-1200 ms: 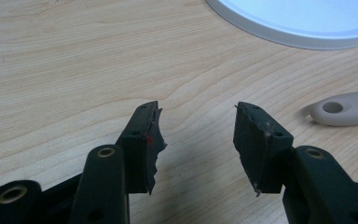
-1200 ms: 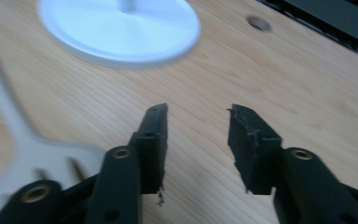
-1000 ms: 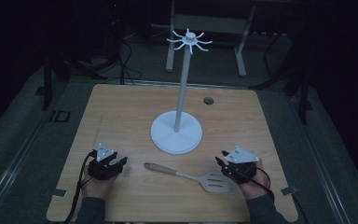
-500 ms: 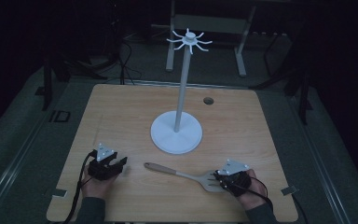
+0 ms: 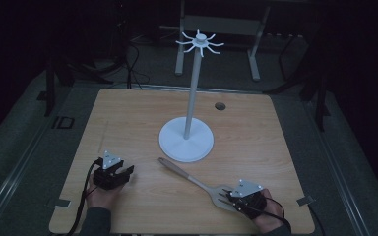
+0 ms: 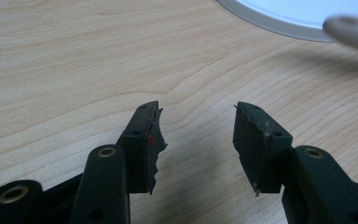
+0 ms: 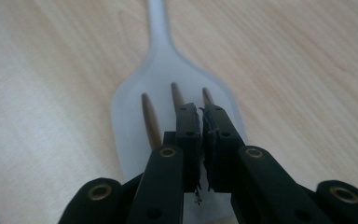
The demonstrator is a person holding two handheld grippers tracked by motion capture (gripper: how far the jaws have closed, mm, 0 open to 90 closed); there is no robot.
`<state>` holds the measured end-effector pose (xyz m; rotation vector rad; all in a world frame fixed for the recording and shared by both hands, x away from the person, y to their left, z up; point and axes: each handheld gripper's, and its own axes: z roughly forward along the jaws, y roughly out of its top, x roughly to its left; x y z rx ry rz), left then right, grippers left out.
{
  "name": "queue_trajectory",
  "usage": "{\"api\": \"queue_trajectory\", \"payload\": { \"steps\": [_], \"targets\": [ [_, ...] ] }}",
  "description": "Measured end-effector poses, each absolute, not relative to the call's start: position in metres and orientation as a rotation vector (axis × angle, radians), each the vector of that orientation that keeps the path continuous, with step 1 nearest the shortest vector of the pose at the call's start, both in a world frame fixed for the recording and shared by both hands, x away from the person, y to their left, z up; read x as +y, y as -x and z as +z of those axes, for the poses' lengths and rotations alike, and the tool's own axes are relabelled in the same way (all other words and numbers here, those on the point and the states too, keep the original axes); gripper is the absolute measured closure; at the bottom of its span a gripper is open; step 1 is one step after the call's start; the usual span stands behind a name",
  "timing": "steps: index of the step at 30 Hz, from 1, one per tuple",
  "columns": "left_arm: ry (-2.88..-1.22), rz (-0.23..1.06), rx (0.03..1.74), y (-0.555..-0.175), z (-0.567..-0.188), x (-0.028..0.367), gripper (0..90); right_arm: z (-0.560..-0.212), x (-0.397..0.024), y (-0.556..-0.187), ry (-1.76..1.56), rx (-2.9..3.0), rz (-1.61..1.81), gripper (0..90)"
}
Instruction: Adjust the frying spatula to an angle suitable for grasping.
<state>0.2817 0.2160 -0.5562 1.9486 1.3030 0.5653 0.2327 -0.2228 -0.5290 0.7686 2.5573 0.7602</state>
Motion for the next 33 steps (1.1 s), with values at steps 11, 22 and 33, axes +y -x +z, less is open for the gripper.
{"api": "queue_trajectory", "payload": {
  "steps": [11,22,33],
  "targets": [
    [-1.953,0.563,1.310,-0.282,-0.557,0.216,51.3,-0.530,-0.214,-0.215,-0.724,2.633,0.788,85.0],
    [-1.955,0.564,1.312,-0.282,-0.557,0.216,51.2,-0.516,-0.201,-0.228,-0.750,2.604,0.851,80.7],
    [-1.952,0.563,1.311,-0.282,-0.557,0.216,51.2,-0.495,-0.175,-0.269,-0.847,2.559,0.867,73.7]
  ]
}}
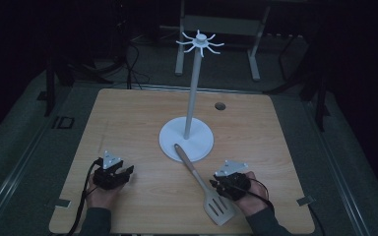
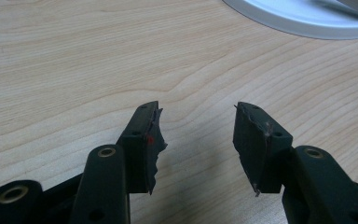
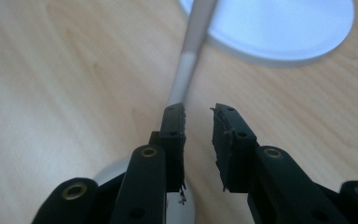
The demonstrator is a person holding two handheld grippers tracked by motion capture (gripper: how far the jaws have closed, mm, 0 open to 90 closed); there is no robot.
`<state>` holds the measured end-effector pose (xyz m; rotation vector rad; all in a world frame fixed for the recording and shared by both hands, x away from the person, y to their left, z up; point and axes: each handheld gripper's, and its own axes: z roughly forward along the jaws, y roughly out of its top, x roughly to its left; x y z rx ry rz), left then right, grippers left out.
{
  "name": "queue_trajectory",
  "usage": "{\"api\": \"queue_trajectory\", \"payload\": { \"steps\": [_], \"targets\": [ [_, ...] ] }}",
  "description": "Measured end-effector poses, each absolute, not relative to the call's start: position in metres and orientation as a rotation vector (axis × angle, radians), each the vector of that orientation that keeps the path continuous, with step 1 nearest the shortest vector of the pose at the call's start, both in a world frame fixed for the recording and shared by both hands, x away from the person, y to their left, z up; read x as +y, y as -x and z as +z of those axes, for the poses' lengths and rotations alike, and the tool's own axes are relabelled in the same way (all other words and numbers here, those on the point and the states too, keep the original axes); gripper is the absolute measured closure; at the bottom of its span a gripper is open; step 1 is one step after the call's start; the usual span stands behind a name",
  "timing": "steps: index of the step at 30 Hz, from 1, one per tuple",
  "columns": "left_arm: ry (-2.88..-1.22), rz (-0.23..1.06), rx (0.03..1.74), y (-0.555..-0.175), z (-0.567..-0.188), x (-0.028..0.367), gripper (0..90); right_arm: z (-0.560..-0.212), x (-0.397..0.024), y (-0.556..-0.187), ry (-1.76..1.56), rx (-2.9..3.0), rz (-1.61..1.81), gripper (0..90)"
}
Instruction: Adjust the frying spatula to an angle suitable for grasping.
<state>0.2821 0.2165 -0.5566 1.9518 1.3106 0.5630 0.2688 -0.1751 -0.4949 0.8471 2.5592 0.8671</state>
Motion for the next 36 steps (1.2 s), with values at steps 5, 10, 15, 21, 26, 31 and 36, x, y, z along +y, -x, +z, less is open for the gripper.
{"api": "queue_trajectory", "payload": {
  "steps": [5,10,15,21,26,31,36],
  "targets": [
    [-1.952,0.565,1.310,-0.282,-0.556,0.217,51.1,-0.489,-0.164,-0.287,-0.873,2.571,0.877,70.2],
    [-1.951,0.567,1.310,-0.283,-0.556,0.217,51.0,-0.488,-0.150,-0.303,-0.893,2.585,0.846,68.5],
    [-1.947,0.569,1.311,-0.283,-0.556,0.217,51.0,-0.492,-0.132,-0.316,-0.906,2.614,0.802,65.8],
    [-1.941,0.570,1.312,-0.283,-0.556,0.217,50.7,-0.504,-0.115,-0.323,-0.917,2.643,0.785,60.8],
    [-1.941,0.573,1.312,-0.283,-0.556,0.218,50.3,-0.519,-0.106,-0.332,-0.969,2.653,0.741,57.4],
    [-1.944,0.570,1.313,-0.283,-0.556,0.218,50.1,-0.532,-0.098,-0.340,-0.992,2.667,0.682,58.3],
    [-1.941,0.570,1.313,-0.284,-0.556,0.218,50.0,-0.538,-0.095,-0.348,-1.029,2.690,0.651,67.6]
  ]
}}
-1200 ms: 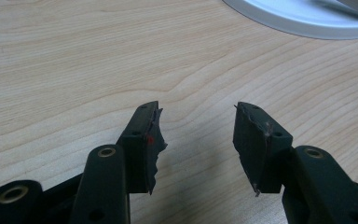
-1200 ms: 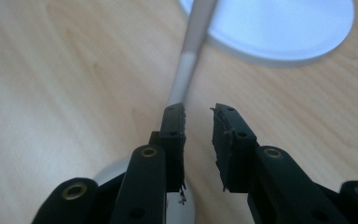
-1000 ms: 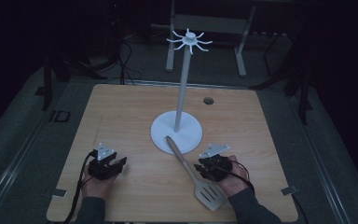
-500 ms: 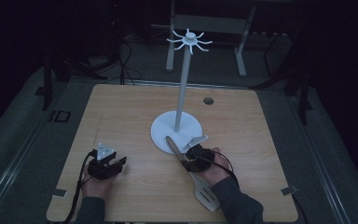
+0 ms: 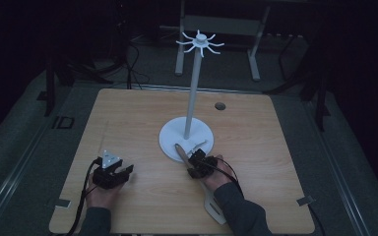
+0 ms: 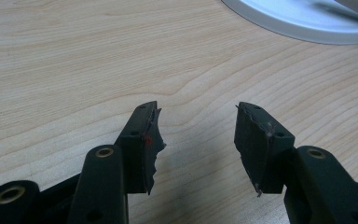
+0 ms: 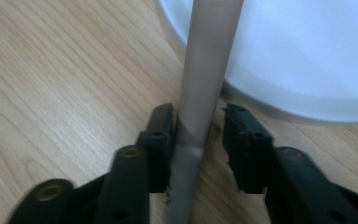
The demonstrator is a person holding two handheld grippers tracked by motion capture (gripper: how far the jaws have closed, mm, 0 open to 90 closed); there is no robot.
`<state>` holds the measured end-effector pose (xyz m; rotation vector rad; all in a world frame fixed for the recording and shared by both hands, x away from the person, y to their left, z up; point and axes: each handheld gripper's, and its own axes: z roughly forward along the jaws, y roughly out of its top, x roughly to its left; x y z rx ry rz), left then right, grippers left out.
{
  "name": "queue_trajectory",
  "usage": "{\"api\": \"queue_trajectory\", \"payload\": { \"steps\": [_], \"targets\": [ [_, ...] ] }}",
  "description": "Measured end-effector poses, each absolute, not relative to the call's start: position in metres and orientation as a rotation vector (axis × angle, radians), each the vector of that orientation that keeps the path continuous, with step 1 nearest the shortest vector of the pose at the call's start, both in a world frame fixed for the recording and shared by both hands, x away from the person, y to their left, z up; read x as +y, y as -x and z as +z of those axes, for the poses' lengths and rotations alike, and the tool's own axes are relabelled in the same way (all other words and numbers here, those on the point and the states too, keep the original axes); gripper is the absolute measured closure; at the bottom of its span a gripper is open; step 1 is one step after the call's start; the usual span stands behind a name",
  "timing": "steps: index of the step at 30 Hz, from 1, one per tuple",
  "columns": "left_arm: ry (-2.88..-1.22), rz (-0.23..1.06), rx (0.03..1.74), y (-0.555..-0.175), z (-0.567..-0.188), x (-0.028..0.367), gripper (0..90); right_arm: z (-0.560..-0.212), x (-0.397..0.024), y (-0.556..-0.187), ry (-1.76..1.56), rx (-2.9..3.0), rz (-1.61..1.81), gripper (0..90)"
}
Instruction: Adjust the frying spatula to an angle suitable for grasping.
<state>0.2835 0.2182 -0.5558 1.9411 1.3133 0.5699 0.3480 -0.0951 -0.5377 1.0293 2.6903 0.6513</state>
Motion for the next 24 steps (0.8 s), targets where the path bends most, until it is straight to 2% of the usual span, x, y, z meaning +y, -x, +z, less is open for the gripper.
{"api": "queue_trajectory", "payload": {
  "steps": [1,15,24],
  "targets": [
    [-1.942,0.569,1.314,-0.284,-0.556,0.218,50.0,-0.537,-0.095,-0.348,-1.027,2.697,0.642,70.1],
    [-1.951,0.565,1.313,-0.285,-0.557,0.217,50.0,-0.530,-0.129,-0.364,-1.050,2.739,0.484,70.1],
    [-1.952,0.565,1.313,-0.284,-0.557,0.217,50.0,-0.531,-0.125,-0.372,-1.124,2.724,0.491,69.2]
  ]
}}
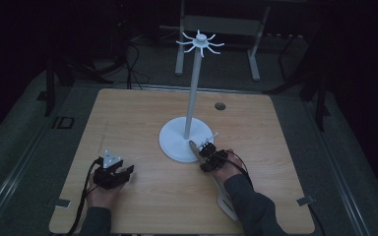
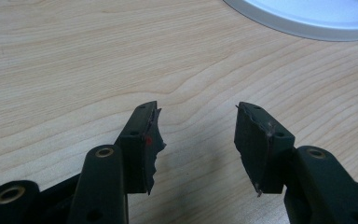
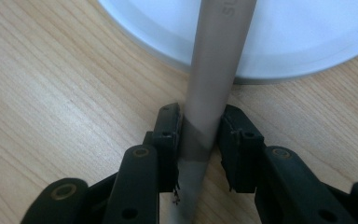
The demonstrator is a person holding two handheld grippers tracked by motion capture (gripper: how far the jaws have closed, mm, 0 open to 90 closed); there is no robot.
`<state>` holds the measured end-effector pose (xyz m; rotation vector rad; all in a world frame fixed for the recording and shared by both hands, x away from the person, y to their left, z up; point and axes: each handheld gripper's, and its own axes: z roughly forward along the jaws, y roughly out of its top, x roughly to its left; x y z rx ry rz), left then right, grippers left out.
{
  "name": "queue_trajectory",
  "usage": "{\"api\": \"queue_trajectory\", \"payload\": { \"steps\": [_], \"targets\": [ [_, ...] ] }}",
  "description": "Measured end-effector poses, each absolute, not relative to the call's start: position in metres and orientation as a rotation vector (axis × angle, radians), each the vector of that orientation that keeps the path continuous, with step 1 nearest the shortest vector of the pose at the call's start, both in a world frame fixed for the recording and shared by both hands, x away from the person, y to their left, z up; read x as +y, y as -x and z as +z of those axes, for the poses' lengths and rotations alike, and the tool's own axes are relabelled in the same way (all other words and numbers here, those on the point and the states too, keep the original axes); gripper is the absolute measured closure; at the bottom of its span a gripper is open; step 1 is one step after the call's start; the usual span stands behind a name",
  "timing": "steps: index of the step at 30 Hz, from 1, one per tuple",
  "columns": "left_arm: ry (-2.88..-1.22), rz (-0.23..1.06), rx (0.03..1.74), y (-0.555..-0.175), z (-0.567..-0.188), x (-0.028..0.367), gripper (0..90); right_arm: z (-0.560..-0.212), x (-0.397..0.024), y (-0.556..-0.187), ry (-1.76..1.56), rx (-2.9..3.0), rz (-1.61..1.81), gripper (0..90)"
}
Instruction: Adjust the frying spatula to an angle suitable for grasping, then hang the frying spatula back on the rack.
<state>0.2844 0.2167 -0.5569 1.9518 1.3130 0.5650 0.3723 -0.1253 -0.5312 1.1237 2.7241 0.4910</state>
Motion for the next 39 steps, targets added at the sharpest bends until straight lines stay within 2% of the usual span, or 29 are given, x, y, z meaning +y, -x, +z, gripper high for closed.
{"api": "queue_trajectory", "payload": {
  "steps": [8,39],
  "targets": [
    [-1.955,0.564,1.314,-0.285,-0.557,0.217,50.0,-0.531,-0.121,-0.369,-1.164,2.692,0.471,73.9],
    [-1.939,0.563,1.324,-0.286,-0.557,0.218,50.1,-0.485,-0.140,-0.358,-1.100,2.563,0.709,74.1]
  ]
}}
